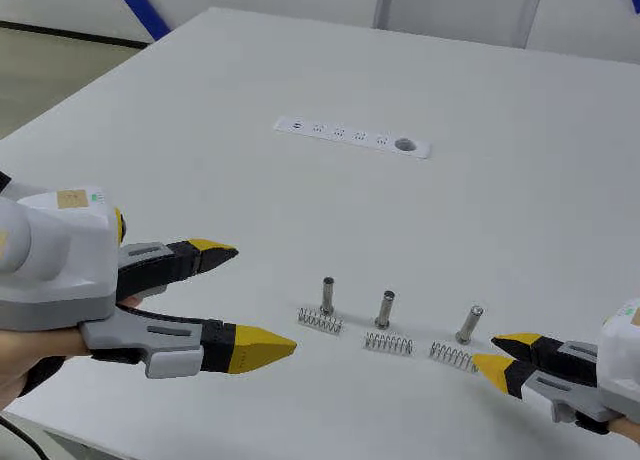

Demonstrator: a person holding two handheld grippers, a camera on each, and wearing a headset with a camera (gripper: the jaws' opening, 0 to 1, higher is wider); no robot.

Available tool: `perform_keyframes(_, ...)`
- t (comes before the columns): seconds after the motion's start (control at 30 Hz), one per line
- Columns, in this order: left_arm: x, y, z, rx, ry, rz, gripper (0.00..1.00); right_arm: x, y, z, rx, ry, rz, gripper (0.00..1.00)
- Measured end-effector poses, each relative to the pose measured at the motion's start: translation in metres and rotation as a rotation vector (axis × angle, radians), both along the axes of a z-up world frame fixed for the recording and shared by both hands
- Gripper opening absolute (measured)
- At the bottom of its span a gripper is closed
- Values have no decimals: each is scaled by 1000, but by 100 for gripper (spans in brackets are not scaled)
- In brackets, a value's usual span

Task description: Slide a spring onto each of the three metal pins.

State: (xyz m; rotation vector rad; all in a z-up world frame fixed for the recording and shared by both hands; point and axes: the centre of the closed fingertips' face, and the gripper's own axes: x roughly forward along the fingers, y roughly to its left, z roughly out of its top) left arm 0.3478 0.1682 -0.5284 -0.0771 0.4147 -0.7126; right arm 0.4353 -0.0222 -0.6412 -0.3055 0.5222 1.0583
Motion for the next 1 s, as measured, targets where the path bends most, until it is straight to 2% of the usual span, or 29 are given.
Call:
perform_keyframes(0.17, 0, 4, -6, -1, 12, 12, 83, -7, 6, -16, -93, -17, 100, 20)
perform_keyframes(0.23, 0, 4, -7, -1, 17, 14, 83, -3, 3, -19, -144, -62, 117, 20)
perform_keyframes(0.33, 0, 4, -6, -10, 16, 17, 83, -4, 5, -20, -104, -17, 125, 20)
perform_keyframes(0.43, 0, 5, -6, -8, 17, 20, 83, -2, 5, -20, -114, -20, 134, 20)
perform_keyframes(0.53, 1, 5, -6, -9, 16, 22, 83, -1, 7, -21, -97, 2, 145, 19)
perform_keyframes(0.63, 1, 4, -5, -6, 14, 21, 83, -9, 11, -22, -66, 42, 167, 13)
perform_keyframes(0.73, 0, 4, -4, -12, 13, 25, 83, -13, 14, -22, -58, 13, 203, 11)
perform_keyframes(0.77, 0, 4, -4, -17, 13, 27, 83, -14, 14, -22, -53, 23, 192, 11)
perform_keyframes(1.0, -2, 4, -2, -26, 9, 37, 82, -12, 13, -21, -25, 21, 164, 11)
